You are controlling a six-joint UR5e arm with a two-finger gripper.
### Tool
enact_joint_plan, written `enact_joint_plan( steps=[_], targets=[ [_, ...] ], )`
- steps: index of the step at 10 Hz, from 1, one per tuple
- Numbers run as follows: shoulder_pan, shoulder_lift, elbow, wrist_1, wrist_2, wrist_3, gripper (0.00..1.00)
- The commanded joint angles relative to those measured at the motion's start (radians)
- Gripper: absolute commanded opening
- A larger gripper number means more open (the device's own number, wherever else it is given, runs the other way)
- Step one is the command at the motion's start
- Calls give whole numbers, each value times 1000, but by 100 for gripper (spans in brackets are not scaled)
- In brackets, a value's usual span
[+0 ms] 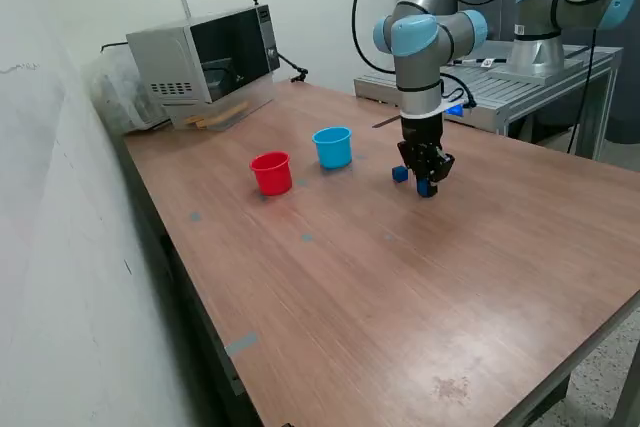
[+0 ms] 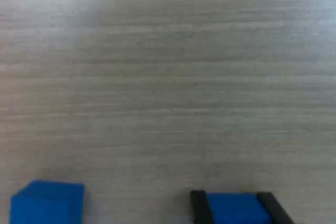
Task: Place red objects in the red bin, and blue objects in the blue bin.
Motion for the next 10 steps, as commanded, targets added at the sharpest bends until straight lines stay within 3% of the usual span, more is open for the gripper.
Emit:
enact_joint_plan(
  steps=[1, 2, 3, 5, 7, 10],
  targets=[
    [-14, -66, -22, 5, -73, -24, 0],
    [-34, -103, -29, 9, -152, -26, 0],
    [-77, -129, -32, 11, -175, -43, 0],
    [-155, -168, -38, 14, -175, -134, 0],
    [-247, -181, -39, 28, -173, -139, 0],
    [-327, -186, -38, 49, -173, -162, 0]
  ],
)
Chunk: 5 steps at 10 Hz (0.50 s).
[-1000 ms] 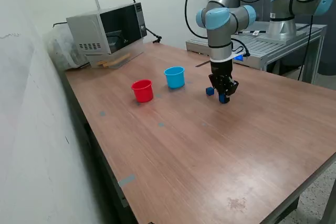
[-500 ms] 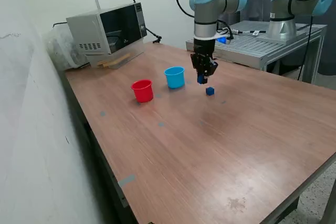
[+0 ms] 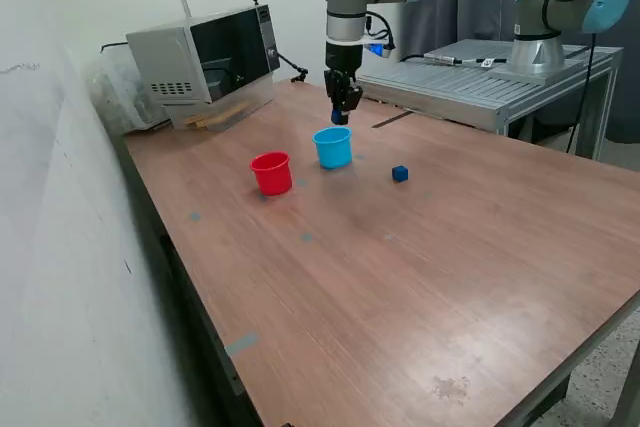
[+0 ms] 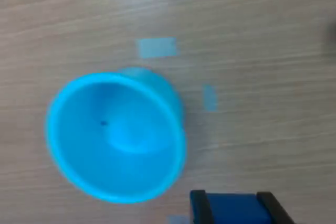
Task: Place red objects in the red bin, and blue objects in the blue bin.
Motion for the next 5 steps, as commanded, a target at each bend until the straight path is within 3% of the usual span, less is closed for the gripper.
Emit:
enact_joint_plan(
  steps=[1, 5],
  targets=[
    [-85, -10, 1, 31, 0, -35, 0],
    [-105, 30, -30, 36, 0, -63, 0]
  ],
)
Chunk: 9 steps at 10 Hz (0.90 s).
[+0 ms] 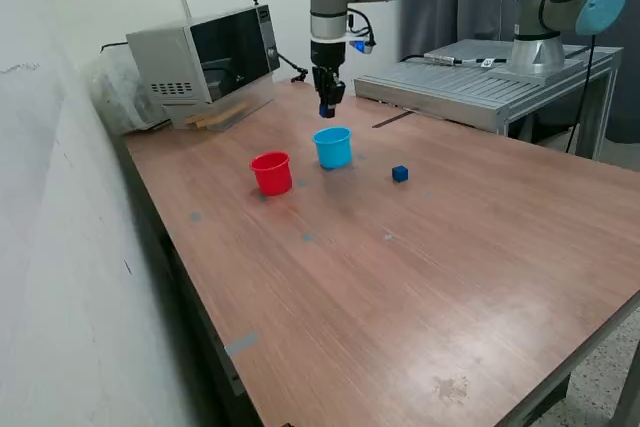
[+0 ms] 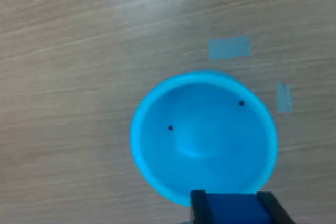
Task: Place red objects in the red bin, and blue objects in the blue bin.
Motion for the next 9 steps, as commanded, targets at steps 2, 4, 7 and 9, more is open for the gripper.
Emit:
enact_joint_plan(
  steps=[2, 4, 7, 9],
  targets=[
    [-23, 77, -42, 4, 2, -26, 0],
    [-44, 82, -59, 4, 2, -37, 0],
    [-64, 88, -58, 5, 3, -37, 100],
    [-58, 87, -52, 5, 2, -37, 100]
  ],
)
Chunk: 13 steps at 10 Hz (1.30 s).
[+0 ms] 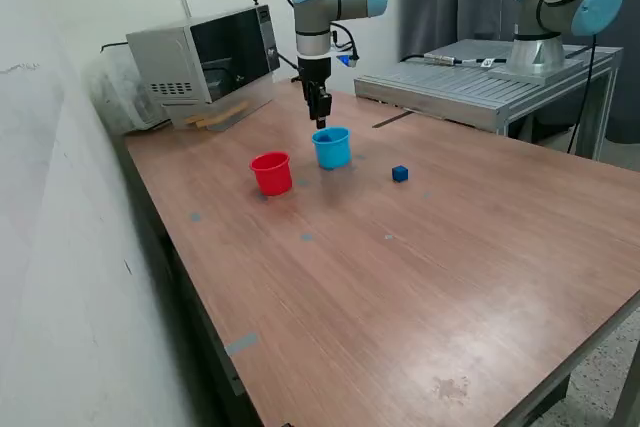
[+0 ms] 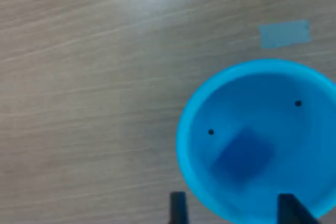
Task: Place red objects in the red bin, and blue objects in the blue bin.
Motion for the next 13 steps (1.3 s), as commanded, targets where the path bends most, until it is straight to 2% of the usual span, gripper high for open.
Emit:
enact_joint_plan(
  steps=[1, 3, 6, 7, 8, 9, 11, 13],
  targets=[
    [3, 3, 3, 1, 0, -3, 100],
    [14, -1, 6, 16, 0, -2, 100],
    [107, -47, 75, 51, 4, 6, 100],
    [125, -55, 90, 74, 38, 14, 100],
    [133, -61, 106, 111, 106, 15, 100],
    [148, -79, 128, 114, 131, 35, 100],
    [170, -121, 162, 107, 141, 78, 100],
    [205, -136, 197, 104, 176, 116, 100]
  ],
)
